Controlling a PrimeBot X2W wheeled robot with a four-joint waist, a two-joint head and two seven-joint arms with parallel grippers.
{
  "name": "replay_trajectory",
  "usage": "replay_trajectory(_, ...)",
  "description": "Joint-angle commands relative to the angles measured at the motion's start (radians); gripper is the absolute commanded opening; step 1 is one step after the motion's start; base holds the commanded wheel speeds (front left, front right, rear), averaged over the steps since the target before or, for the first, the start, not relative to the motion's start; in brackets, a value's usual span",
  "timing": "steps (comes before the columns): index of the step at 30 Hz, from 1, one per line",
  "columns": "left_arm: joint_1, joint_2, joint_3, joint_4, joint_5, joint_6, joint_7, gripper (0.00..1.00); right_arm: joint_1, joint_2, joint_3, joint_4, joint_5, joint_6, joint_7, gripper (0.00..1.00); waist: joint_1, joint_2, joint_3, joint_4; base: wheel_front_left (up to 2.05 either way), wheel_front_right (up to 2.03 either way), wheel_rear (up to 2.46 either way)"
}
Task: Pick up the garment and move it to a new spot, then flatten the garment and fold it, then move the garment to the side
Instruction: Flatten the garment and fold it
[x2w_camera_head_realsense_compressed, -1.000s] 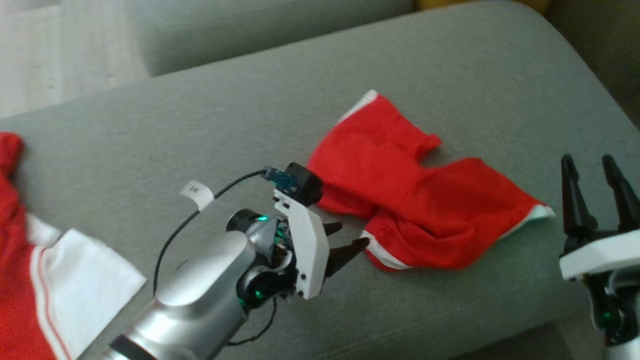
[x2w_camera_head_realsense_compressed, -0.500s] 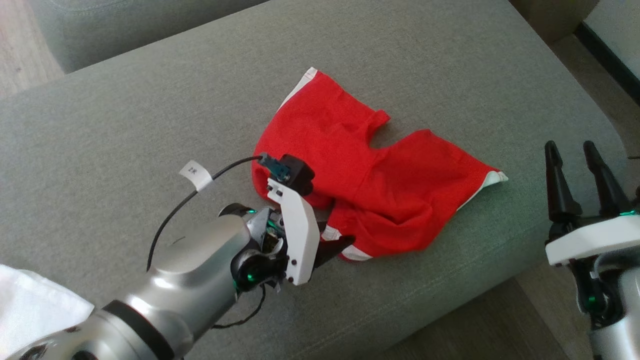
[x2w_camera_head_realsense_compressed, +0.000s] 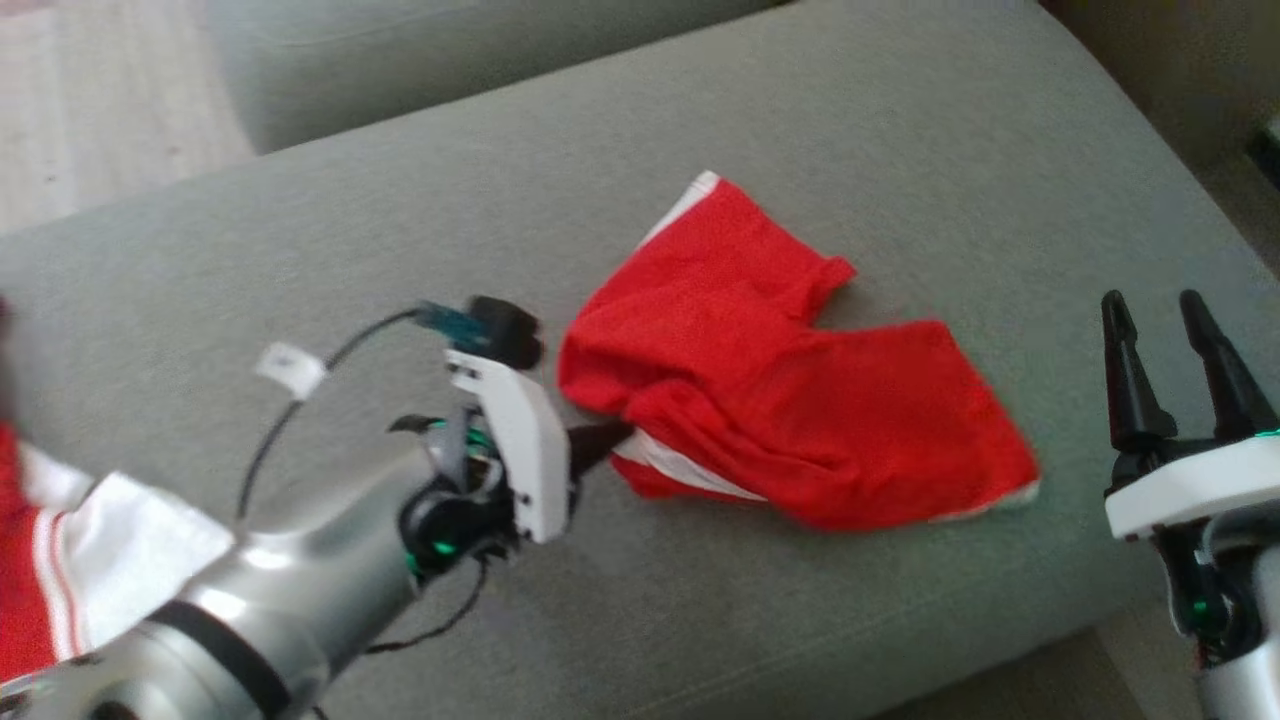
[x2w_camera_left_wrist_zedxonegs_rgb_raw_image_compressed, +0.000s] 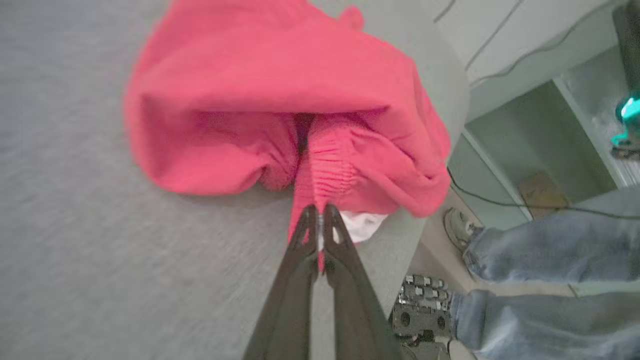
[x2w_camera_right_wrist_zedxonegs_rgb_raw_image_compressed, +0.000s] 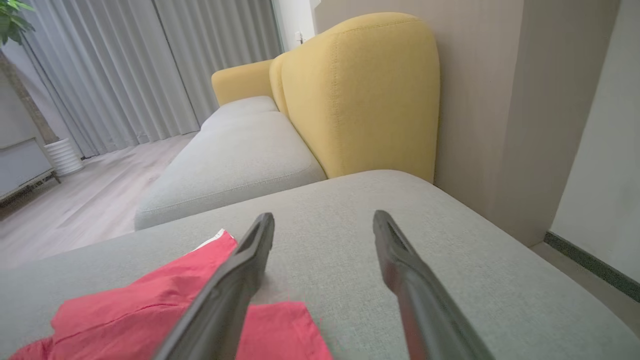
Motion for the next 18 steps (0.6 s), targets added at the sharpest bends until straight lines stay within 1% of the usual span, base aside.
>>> replay_trajectory(1, -0.042, 0.042, 0.053, -0.011, -0.018, -0.006, -0.019, 0.00, 0.007, -0.023, 0.011, -0.040, -0.002, -0.001, 0.005, 1.00, 0.0000, 0.0000, -0.029, 0.043, 0.00, 0.00, 0.00)
replay_trajectory(7, 0.039, 0.120, 0.069, 0.011, -0.066, 0.000, -0.047, 0.00, 0.037, -0.017, 0.013, -0.064, -0.010, -0.001, 0.029, 1.00, 0.0000, 0.0000, -0.059, 0.099, 0.00, 0.00, 0.00)
replay_trajectory(9, 0.078, 0.143, 0.077, 0.014, -0.083, 0.019, -0.060, 0.00, 0.045, -0.015, 0.012, -0.070, -0.012, -0.001, 0.035, 1.00, 0.0000, 0.0000, -0.067, 0.109, 0.00, 0.00, 0.00)
replay_trajectory(12, 0.141, 0.179, 0.096, 0.001, -0.109, 0.060, -0.096, 0.00, 0.056, -0.014, 0.013, -0.077, -0.014, -0.001, 0.043, 1.00, 0.0000, 0.0000, -0.074, 0.118, 0.00, 0.00, 0.00)
replay_trajectory(16, 0.236, 0.215, 0.118, -0.052, -0.152, 0.098, -0.136, 0.00, 0.067, -0.013, 0.016, -0.078, -0.015, -0.001, 0.052, 1.00, 0.0000, 0.0000, -0.082, 0.123, 0.00, 0.00, 0.00)
replay_trajectory(18, 0.275, 0.229, 0.122, -0.086, -0.157, 0.112, -0.166, 0.00, 0.072, -0.015, 0.017, -0.079, -0.015, -0.001, 0.055, 1.00, 0.0000, 0.0000, -0.085, 0.127, 0.00, 0.00, 0.00)
